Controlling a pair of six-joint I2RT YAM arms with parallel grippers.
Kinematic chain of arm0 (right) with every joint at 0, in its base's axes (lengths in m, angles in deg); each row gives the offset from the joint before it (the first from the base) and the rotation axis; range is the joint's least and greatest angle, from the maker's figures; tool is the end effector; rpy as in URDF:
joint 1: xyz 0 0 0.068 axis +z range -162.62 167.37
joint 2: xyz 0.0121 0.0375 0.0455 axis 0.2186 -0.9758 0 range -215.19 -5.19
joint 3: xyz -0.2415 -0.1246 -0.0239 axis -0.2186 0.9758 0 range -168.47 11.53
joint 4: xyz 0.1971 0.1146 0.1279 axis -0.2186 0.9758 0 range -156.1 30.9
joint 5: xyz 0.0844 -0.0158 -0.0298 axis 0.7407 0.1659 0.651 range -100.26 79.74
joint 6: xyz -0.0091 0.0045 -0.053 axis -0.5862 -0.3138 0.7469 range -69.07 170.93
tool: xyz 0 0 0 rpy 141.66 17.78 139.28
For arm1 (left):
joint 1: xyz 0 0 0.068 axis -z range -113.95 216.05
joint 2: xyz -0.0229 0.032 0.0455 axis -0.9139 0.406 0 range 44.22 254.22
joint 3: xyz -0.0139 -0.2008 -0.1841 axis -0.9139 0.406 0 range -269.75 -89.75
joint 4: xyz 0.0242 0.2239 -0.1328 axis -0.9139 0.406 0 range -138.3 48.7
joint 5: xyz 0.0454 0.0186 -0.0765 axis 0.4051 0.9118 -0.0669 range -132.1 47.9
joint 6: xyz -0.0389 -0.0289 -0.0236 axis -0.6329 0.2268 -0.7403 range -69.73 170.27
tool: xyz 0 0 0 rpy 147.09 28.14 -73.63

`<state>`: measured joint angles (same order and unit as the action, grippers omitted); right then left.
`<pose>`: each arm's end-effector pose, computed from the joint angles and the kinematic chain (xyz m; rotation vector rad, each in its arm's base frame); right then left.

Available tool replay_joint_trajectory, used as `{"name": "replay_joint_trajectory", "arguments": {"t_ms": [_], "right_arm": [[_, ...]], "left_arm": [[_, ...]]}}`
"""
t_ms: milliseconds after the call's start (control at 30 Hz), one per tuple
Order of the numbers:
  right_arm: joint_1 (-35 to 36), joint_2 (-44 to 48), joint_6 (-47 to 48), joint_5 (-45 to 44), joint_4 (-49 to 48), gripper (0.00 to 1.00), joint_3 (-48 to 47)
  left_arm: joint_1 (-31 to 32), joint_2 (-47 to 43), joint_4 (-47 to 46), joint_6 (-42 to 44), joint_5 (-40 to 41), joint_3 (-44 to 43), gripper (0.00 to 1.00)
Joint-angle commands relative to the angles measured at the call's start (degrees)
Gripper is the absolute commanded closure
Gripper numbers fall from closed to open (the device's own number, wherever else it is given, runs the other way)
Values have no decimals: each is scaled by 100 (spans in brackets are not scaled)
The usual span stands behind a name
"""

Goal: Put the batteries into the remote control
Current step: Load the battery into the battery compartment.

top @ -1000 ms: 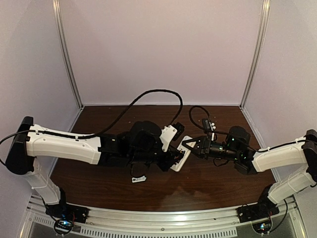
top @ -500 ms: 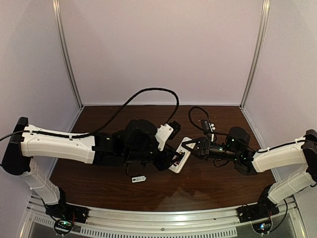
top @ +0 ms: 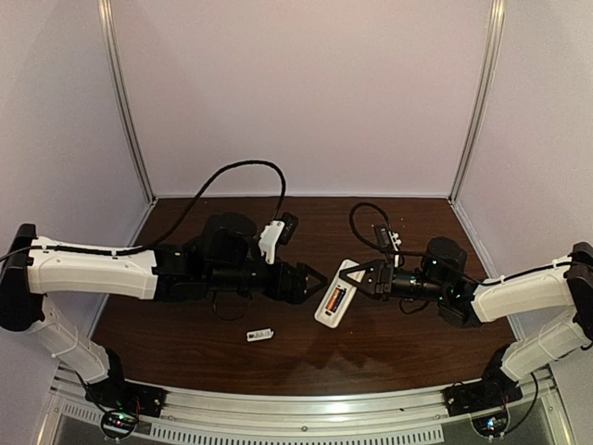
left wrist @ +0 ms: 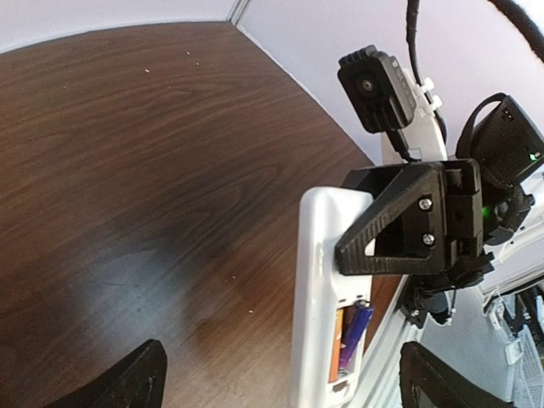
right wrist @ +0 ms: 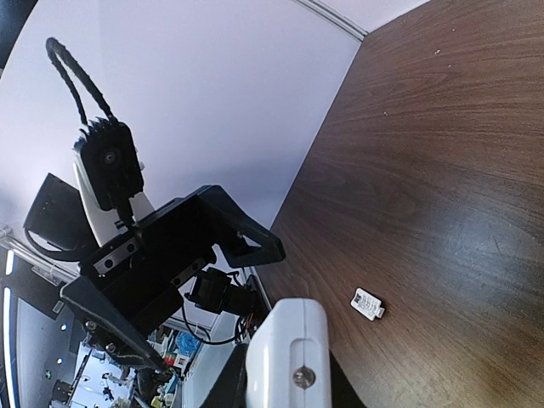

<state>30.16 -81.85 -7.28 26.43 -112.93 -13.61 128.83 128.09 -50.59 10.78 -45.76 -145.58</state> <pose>0.1768 0.1927 0.2075 -0.3237 1.9813 1.7700 0.1510 -0.2987 0.2661 0.4948 2.1782 -1.1363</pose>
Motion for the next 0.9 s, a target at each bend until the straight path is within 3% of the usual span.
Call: {"name": "replay_joint_trajectory", "arguments": {"t_ms": [0, 300, 867], "right_arm": [[37, 135, 209, 102, -2, 100, -183], [77, 159, 292, 115, 102, 100, -334], [116, 244, 528, 58, 341, 100, -392]], "left_arm": [[14, 254, -767, -721, -768, 16, 2], [6, 810, -1013, -1162, -1276, -218, 4], [-61, 1013, -1419, -1550, -1536, -224, 10]]}}
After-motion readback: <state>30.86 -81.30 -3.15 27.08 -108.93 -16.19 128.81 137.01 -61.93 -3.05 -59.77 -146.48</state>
